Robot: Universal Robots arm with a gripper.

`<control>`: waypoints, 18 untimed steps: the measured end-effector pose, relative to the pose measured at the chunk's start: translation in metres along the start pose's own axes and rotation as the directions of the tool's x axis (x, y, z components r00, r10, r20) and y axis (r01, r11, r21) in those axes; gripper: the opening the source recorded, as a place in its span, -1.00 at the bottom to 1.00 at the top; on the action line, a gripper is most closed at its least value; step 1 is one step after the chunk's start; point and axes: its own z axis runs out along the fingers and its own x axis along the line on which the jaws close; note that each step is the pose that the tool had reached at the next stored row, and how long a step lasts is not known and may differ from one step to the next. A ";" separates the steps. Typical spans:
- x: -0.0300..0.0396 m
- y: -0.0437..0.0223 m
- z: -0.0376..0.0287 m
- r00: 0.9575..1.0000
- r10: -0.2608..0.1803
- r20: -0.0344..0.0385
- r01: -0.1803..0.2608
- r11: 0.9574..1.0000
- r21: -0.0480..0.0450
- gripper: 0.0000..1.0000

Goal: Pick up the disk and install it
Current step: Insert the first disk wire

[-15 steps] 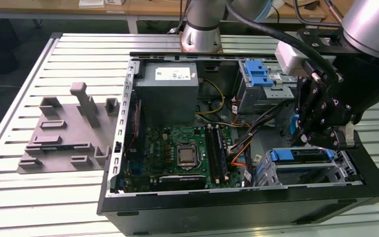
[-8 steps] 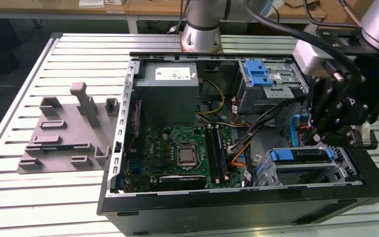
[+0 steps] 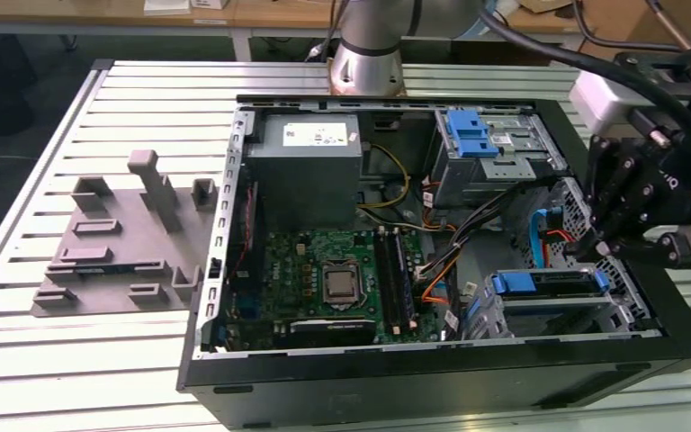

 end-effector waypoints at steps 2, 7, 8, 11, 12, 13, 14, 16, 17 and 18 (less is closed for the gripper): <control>-0.0034 -0.0043 0.0006 1.000 0.000 0.000 0.000 1.000 0.000 -0.79; -0.0170 -0.0062 0.0033 1.000 0.000 0.000 0.000 1.000 0.000 -0.79; -0.0183 -0.0062 0.0040 1.000 0.000 0.000 0.000 1.000 0.000 -0.79; -0.0186 -0.0062 0.0044 1.000 0.000 0.000 0.000 1.000 0.000 -0.79; -0.0186 -0.0062 0.0044 1.000 0.000 0.000 0.000 1.000 0.000 -0.79; -0.0186 -0.0062 0.0044 1.000 0.000 0.000 0.000 1.000 0.000 -0.79; -0.0187 -0.0062 0.0046 1.000 0.000 0.000 0.000 1.000 0.000 -0.77; -0.0192 -0.0062 0.0055 1.000 0.001 0.000 -0.001 1.000 0.000 -0.66; -0.0200 -0.0061 0.0062 1.000 0.001 0.000 -0.001 1.000 0.000 -0.54; -0.0208 -0.0061 0.0069 1.000 0.002 0.000 -0.002 1.000 0.000 -0.40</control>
